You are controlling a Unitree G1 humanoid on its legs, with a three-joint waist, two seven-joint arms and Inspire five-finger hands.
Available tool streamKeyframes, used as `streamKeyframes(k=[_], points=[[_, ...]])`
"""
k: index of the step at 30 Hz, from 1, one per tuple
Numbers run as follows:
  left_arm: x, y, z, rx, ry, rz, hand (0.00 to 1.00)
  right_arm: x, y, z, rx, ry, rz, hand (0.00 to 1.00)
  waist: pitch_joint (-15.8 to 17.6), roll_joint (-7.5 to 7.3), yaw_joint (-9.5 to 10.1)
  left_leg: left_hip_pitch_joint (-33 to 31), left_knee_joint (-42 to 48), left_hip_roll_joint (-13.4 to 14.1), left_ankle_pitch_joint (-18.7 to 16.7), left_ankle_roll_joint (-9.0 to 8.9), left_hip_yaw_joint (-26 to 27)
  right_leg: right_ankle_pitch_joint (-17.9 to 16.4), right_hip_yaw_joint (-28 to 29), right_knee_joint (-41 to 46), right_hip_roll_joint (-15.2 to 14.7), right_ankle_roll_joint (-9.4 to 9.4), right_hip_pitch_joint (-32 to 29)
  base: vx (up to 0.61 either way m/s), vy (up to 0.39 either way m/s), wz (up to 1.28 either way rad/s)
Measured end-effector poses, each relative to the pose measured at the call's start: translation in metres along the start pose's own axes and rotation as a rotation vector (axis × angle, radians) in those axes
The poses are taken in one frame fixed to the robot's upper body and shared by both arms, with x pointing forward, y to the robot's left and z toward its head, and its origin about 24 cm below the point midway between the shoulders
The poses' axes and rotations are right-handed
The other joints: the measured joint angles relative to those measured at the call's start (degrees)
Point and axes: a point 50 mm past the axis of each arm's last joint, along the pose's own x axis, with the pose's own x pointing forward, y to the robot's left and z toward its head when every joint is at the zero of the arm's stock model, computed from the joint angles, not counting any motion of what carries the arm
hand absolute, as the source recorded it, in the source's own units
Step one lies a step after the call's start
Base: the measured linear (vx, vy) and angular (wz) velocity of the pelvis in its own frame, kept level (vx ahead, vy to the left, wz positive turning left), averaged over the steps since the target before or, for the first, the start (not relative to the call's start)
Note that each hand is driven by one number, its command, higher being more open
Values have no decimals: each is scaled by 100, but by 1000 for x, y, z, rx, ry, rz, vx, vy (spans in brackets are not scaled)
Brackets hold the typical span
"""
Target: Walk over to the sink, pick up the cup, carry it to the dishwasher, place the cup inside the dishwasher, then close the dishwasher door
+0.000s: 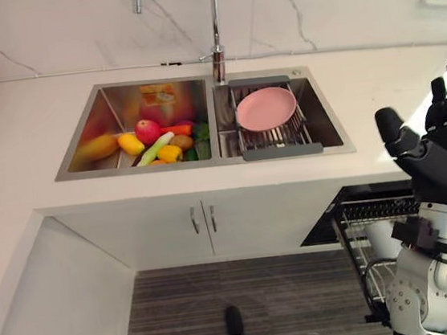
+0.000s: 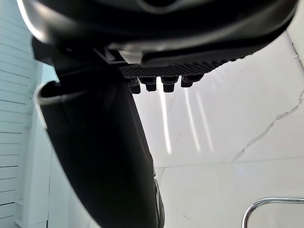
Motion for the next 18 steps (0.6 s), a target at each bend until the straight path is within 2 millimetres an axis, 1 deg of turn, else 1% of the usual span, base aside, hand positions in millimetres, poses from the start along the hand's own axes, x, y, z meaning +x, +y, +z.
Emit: streamKeyframes(k=[1,2,3,4,6,7,8,10,11,12,14,16,18], points=[[-2,-2,-2,-1,8,7,100,-6,-5,1,-7,23,0,100,-90,40,-21,146,-110,52,-23,21,8,-99,-62,-502,89,-130,141,219,-36,-29],[-2,-3,1,-4,-14,6,100,-9,-7,1,10,26,-12,100,-112,89,-31,163,-169,112,-38,35,81,-105,-112,-906,120,-142,130,195,-17,-29],[-1,-4,2,-6,-18,4,100,-9,-7,2,15,20,-17,100,-112,81,-59,163,-184,124,-39,34,84,-97,-129,-1095,124,-134,135,114,-34,-25],[0,-8,6,-13,-28,-7,100,-9,-8,4,30,5,-23,100,-117,70,-156,183,-220,132,-46,21,92,-50,-168,-1476,126,-134,187,98,-63,-10],[3,-10,13,-16,-57,-26,100,-11,-6,9,30,-22,-29,100,-120,60,-167,323,-293,131,-82,-33,151,222,-254,-1942,156,-182,416,69,-71,-13],[3,-11,17,-21,-75,-28,100,-12,-5,13,28,-37,-27,100,-134,41,-152,406,-349,110,-102,-59,197,436,-324,-2166,168,-213,568,77,-130,-22],[3,-15,20,-35,-90,-31,100,-10,0,18,29,-68,-15,100,-192,48,-141,515,-410,137,-188,-56,278,589,-401,-2576,229,41,825,84,-135,-27],[2,-16,22,-51,-107,-27,100,-9,2,22,9,-93,-13,100,-268,82,-130,598,-534,236,-212,-100,517,709,-386,-2864,336,174,928,130,-133,-26],[1,-15,23,-61,-113,-20,100,-8,3,23,6,-100,-17,100,-284,80,-134,681,-611,310,-212,-173,666,733,-377,-2979,390,164,1006,143,-113,-27],[1,-16,22,-71,-110,-14,100,-8,2,24,3,-101,-33,100,-341,79,-128,795,-737,383,-188,-294,773,736,-360,-3050,473,160,1058,154,-110,-24],[0,-16,20,-70,-105,-12,100,-8,1,24,4,-100,-51,100,-446,91,-130,898,-907,455,-145,-391,832,745,-317,-3112,573,146,1076,157,-76,-21],[0,-17,20,-45,-111,-19,100,-8,0,24,2,-100,-61,100,-476,92,-144,1019,-1001,506,-103,-435,851,746,-290,-3119,642,144,1125,180,-47,-10],[0,-18,23,-2,-131,-24,100,-6,0,23,4,-93,-65,100,-488,88,-158,1123,-992,546,-155,-524,883,752,-231,-3124,683,135,1182,139,-8,-7]])
